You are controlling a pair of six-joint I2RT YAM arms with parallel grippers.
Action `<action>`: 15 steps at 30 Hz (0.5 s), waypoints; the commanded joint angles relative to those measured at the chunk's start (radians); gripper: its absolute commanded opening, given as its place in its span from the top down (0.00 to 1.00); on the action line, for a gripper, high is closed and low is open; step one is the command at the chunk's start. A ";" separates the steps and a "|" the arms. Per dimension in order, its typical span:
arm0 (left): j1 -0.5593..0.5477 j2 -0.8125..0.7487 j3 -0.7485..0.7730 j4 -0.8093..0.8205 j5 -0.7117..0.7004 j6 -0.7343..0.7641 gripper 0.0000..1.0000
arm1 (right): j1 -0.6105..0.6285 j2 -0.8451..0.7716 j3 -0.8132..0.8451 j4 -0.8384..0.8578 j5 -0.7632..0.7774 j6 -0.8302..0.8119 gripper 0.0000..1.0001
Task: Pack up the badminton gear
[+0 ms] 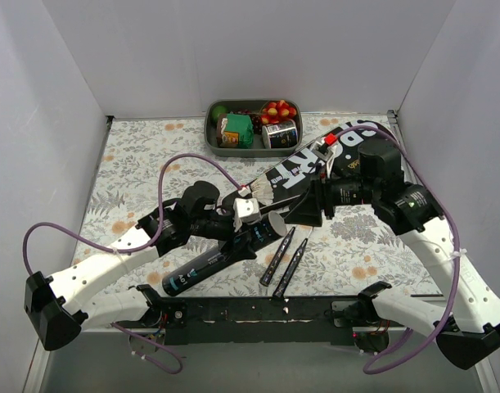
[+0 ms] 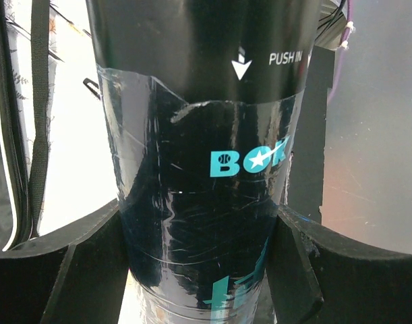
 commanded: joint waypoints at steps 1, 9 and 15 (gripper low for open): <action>-0.017 -0.013 0.001 0.049 -0.033 -0.008 0.80 | 0.047 -0.027 -0.071 0.107 -0.026 0.052 0.35; -0.020 -0.015 0.002 0.060 -0.042 -0.010 0.82 | 0.135 -0.026 -0.128 0.145 0.045 0.080 0.39; -0.020 -0.024 -0.003 0.060 -0.051 -0.010 0.82 | 0.175 -0.006 -0.112 0.139 0.082 0.077 0.41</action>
